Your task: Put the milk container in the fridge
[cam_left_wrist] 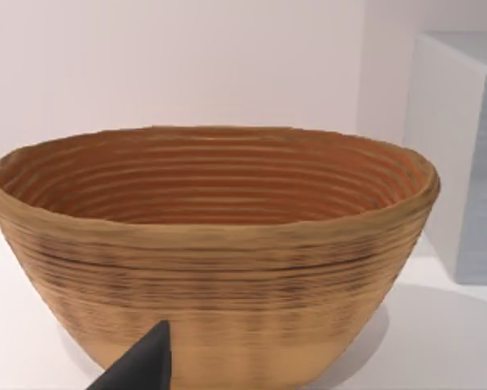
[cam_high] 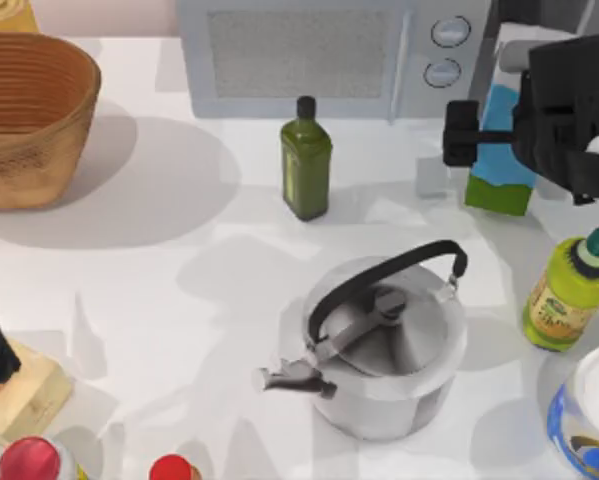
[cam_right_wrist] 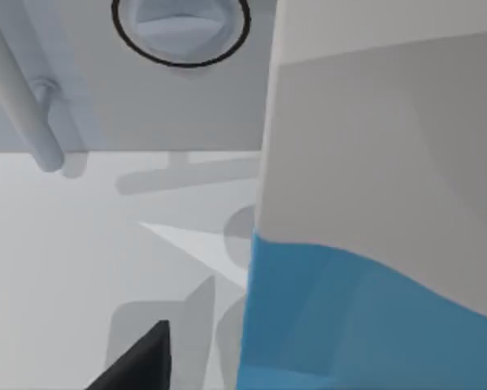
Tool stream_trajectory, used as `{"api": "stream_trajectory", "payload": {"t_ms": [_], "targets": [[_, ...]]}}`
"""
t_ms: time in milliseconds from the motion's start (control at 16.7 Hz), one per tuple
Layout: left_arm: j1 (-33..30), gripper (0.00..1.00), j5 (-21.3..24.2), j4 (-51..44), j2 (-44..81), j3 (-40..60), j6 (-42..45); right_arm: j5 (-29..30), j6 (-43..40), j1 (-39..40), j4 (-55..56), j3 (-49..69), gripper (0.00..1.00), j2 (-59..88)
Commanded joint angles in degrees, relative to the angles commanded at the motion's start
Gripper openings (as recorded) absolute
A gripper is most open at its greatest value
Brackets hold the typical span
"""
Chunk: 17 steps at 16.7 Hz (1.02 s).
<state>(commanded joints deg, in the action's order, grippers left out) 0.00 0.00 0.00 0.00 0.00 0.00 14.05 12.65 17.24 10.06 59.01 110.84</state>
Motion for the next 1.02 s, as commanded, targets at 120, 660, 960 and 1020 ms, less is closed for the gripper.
{"api": "stream_trajectory", "payload": {"t_ms": [120, 660, 960, 1020], "targets": [[0.0, 1.00, 0.0, 0.0, 0.0, 0.0, 0.0, 0.0, 0.0, 0.0, 0.0, 0.0, 0.92, 0.0], [0.0, 1.00, 0.0, 0.0, 0.0, 0.0, 0.0, 0.0, 0.0, 0.0, 0.0, 0.0, 0.25, 0.0], [0.0, 1.00, 0.0, 0.0, 0.0, 0.0, 0.0, 0.0, 0.0, 0.0, 0.0, 0.0, 0.00, 0.0], [0.0, 1.00, 0.0, 0.0, 0.0, 0.0, 0.0, 0.0, 0.0, 0.0, 0.0, 0.0, 0.00, 0.0]]}}
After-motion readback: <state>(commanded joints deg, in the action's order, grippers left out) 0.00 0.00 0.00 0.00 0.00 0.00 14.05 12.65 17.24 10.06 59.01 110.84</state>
